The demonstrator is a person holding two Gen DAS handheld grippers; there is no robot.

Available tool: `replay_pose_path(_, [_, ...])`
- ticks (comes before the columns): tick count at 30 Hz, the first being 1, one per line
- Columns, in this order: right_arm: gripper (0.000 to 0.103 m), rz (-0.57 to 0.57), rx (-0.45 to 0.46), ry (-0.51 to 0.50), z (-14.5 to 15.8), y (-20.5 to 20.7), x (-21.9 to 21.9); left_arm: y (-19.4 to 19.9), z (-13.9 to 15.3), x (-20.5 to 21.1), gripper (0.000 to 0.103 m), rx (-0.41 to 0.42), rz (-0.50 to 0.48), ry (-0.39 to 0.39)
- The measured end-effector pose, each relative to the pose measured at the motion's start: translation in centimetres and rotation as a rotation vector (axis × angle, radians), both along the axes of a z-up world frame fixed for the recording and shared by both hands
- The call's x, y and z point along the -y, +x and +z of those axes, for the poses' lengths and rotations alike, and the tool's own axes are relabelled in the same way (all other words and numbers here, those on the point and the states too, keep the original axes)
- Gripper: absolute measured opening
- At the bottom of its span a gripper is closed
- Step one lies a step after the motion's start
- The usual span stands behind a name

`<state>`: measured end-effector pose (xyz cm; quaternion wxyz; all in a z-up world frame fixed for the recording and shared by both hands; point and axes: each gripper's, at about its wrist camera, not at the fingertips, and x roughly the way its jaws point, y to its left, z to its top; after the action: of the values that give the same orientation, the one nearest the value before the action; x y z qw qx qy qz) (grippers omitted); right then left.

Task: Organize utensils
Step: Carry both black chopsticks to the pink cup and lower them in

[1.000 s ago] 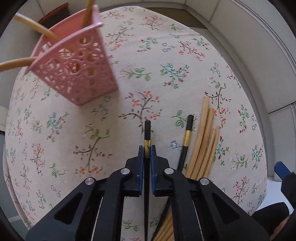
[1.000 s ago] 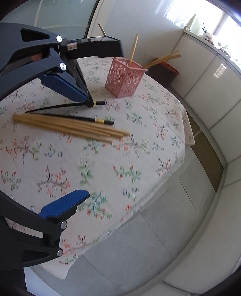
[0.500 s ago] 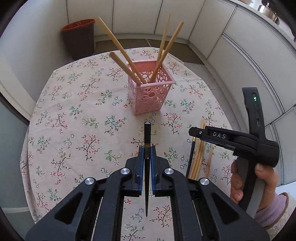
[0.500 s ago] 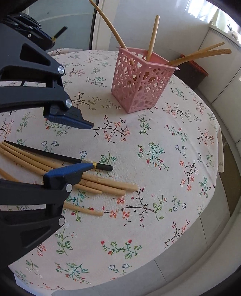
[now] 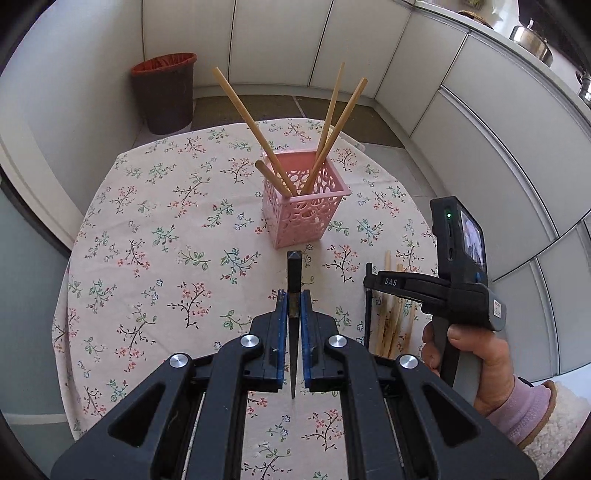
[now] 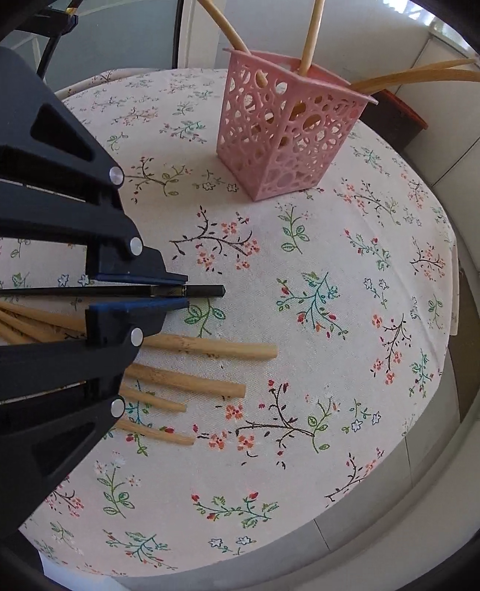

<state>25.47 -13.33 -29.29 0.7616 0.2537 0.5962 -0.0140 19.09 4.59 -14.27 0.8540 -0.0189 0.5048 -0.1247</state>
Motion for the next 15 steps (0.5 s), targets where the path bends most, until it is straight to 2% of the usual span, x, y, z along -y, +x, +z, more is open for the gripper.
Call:
replay_pose_path(6, [0.007,0.038,0.176,0.059,4.6,-3.5,0.1,-1.1,1.2,-0.1,0.006,0.028,0.011,0.013])
replay_pose_path(15, [0.007,0.096,0.367,0.087,10.6,-10.2,0.3,-3.3,3.7,1.2,0.006,0.107,0.004,0.026])
